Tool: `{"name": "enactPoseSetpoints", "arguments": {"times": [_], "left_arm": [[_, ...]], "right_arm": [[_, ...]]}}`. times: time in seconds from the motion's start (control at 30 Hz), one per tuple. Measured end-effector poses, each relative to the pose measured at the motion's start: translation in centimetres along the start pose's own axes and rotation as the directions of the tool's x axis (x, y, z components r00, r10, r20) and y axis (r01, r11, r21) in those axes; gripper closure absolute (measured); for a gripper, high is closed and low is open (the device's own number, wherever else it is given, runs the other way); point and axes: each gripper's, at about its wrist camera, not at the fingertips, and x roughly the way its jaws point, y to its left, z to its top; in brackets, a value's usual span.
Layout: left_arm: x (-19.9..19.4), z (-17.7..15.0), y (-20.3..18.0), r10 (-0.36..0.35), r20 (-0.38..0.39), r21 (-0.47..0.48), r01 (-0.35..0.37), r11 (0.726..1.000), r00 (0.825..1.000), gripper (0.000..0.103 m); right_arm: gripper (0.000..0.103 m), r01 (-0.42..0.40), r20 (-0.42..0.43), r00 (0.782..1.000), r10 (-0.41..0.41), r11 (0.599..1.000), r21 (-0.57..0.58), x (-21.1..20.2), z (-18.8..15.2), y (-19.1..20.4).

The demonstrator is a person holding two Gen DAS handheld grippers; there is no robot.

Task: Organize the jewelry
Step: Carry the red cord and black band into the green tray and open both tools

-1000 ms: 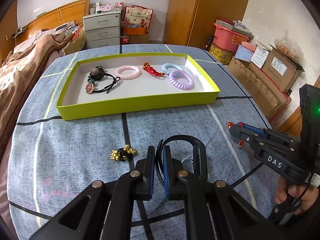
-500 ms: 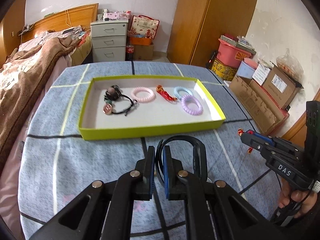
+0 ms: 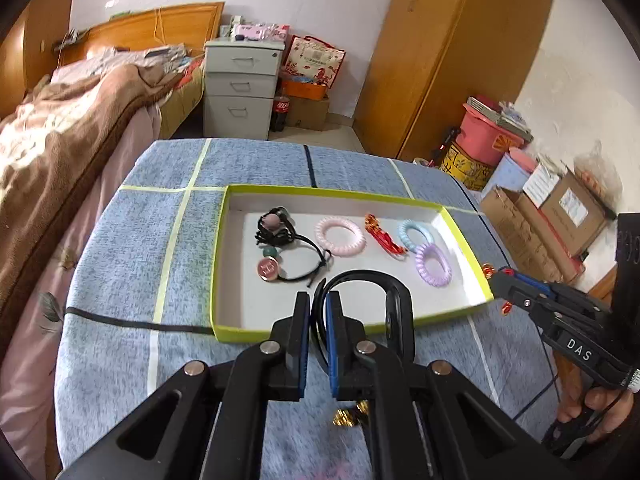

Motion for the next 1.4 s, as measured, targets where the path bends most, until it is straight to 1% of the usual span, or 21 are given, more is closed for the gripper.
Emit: {"name": "enactPoseSetpoints", "arguments": {"times": [0.13, 0.2, 0.33, 0.6, 0.77, 0.97, 1.1, 1.4], "left_arm": [[1.1, 0.7, 1.2, 0.013, -0.010, -0.015, -0.013, 1.000, 1.000, 0.095], [1.8, 1.1, 1.6, 0.019, -0.020, -0.017, -0.019, 1.000, 1.000, 0.095], [3.0, 1.5, 2.2, 0.023, -0.036, -0.026, -0.024, 0.999, 0.999, 0.095], [5.2, 1.8, 2.6, 0.020, -0.072, -0.026, -0.022, 0.999, 0.997, 0.095], [6.3, 1.7, 3.0, 0.030, -0.095, -0.033, -0.033, 0.999, 0.995, 0.095], [6.8, 1.7, 3.6, 0.035, -0.106, -0.040, -0.039, 0.998, 0.994, 0.095], [6.8, 1.6, 3.6, 0.045, -0.104, -0.035, -0.049, 0.998, 0.994, 0.094], [7.1, 1.7, 3.8, 0.040, -0.109, -0.051, -0.046, 0.998, 0.993, 0.094]], "right_arm": [[0.086, -0.028, -0.018, 0.999, 0.028, 1.000, -0.008, 2.3, 1.6, 0.4], [0.086, -0.027, -0.031, 0.999, 0.026, 0.999, -0.024, 3.6, 2.2, 0.8], [0.086, -0.027, -0.062, 0.998, 0.025, 0.999, -0.035, 6.0, 2.8, 1.2], [0.086, -0.039, -0.114, 0.993, 0.033, 0.998, -0.053, 9.4, 3.0, 1.8], [0.086, -0.044, -0.137, 0.990, 0.036, 0.997, -0.058, 10.7, 3.0, 2.1], [0.086, -0.032, -0.152, 0.988, 0.019, 0.996, -0.085, 11.4, 3.0, 2.5], [0.086, -0.020, -0.160, 0.987, 0.005, 0.995, -0.094, 12.0, 3.1, 2.5], [0.086, 0.007, -0.178, 0.984, -0.027, 0.994, -0.111, 12.9, 2.9, 2.4]]}}
